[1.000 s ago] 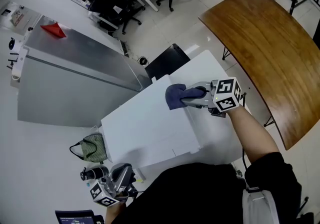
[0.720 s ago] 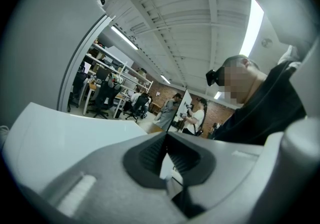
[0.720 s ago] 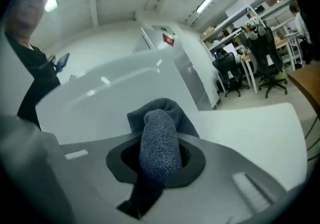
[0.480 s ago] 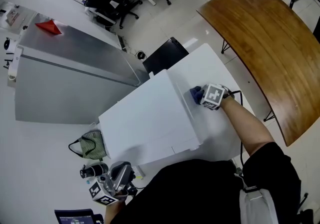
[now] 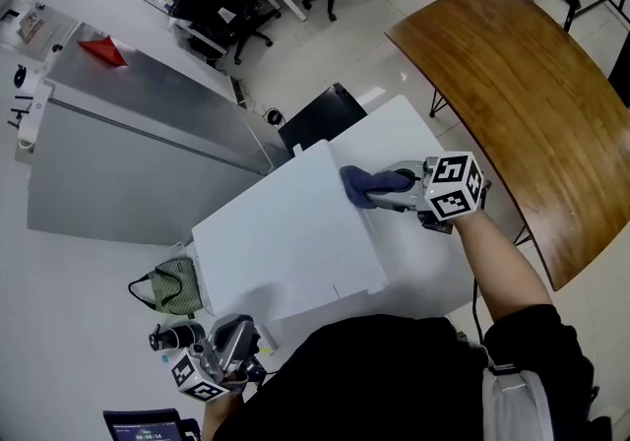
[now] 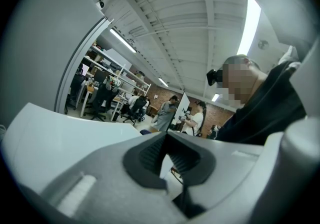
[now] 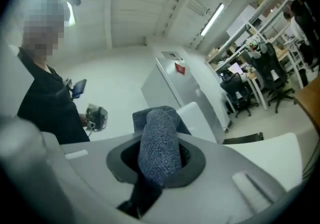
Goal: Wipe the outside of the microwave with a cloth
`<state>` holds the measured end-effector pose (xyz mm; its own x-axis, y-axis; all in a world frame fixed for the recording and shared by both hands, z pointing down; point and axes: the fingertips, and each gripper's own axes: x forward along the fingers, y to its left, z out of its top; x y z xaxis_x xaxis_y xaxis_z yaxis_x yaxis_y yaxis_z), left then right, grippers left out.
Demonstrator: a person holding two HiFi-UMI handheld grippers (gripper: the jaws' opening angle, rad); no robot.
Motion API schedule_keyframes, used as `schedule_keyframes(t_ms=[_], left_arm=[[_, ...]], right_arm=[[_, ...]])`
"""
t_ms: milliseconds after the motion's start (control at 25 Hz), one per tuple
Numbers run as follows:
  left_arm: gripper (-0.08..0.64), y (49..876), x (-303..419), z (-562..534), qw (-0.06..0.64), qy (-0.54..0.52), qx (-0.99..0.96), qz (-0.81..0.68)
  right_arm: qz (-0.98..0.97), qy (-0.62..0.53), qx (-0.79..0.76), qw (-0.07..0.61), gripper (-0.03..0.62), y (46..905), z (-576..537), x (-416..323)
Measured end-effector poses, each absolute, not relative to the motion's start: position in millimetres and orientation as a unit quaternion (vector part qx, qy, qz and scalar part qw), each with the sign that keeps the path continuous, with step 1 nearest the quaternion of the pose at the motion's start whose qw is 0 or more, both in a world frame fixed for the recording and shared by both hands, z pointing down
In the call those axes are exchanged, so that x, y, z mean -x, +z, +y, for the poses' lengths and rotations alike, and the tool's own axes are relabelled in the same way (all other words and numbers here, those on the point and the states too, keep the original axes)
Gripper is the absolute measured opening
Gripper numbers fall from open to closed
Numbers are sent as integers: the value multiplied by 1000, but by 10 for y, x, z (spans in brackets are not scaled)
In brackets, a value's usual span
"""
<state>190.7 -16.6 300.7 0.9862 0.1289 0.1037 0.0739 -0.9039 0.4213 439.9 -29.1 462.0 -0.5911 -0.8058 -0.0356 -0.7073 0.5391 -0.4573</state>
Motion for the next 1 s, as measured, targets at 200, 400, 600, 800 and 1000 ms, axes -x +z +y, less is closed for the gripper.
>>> schedule_keyframes(t_ms=[200,400,600,800,1000], left_arm=[[3,3008,-1906,-128,219,61,-972,57],[3,3030,-1905,-117,221,66,-971,58],[3,3033,-1943,-71,221,70,-971,65],[3,2917,-2063,-8,219,55,-971,74],[3,2925,-2098,-6,222,56,-970,82]], right_arm=[[870,-240,420,89,51,5090,-280,-4213],[834,-324,443,-52,51,6248,-280,-4151],[787,-348,458,-221,51,6960,-328,-4212],[782,-341,472,-223,51,6757,-253,-4280],[851,-222,471,77,51,4836,-35,-4289]])
